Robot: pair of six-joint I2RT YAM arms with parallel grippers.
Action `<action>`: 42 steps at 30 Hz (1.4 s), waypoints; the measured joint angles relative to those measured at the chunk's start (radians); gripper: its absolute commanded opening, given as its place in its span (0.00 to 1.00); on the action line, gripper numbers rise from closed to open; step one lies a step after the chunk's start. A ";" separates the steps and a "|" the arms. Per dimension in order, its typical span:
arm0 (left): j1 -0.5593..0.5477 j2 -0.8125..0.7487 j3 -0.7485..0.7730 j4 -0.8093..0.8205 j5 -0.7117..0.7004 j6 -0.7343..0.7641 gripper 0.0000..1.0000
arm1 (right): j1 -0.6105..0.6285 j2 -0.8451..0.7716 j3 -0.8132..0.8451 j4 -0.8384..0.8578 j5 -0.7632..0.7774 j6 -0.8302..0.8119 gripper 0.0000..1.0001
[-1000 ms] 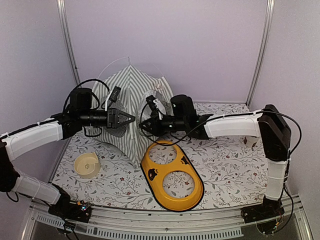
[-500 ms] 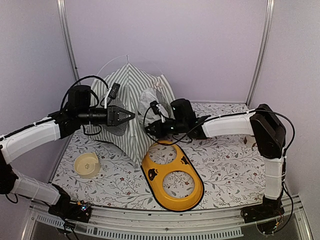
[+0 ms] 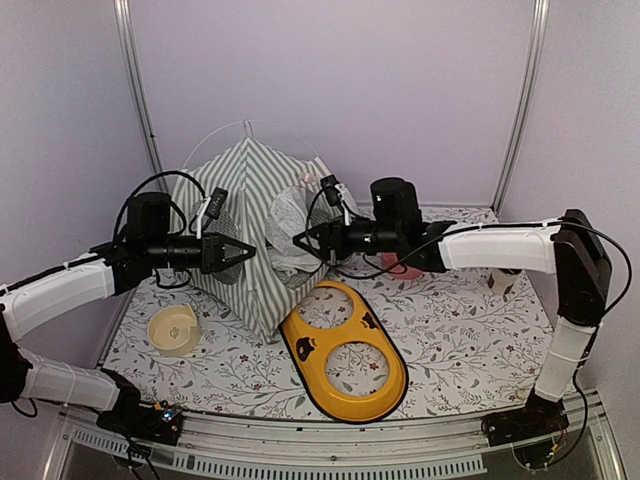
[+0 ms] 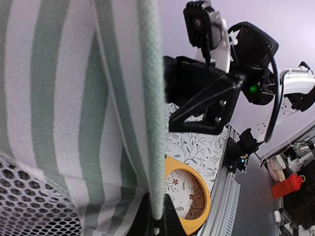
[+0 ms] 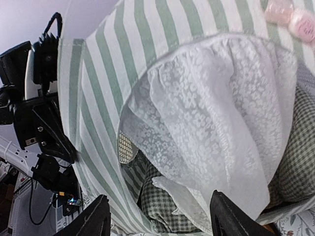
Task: Set up the pet tent
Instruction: Place the cushion in the tent, then adjust the tent at the corner of the board.
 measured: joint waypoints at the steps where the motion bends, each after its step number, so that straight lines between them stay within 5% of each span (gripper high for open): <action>1: 0.003 -0.006 -0.001 -0.005 0.001 0.010 0.00 | -0.006 -0.023 -0.006 0.006 0.015 -0.001 0.80; 9: 0.037 -0.038 0.007 -0.085 0.069 0.113 0.00 | -0.029 -0.121 -0.058 0.039 0.109 -0.044 1.00; 21: 0.104 0.017 0.184 -0.291 0.155 0.269 0.00 | -0.134 -0.004 0.008 0.026 0.146 -0.151 1.00; 28: 0.110 0.079 0.265 -0.346 0.036 0.337 0.00 | -0.240 -0.006 0.008 0.027 0.159 -0.133 0.94; 42: 0.124 -0.004 0.075 -0.235 -0.163 0.261 0.01 | -0.259 0.058 0.007 0.018 0.105 -0.159 0.94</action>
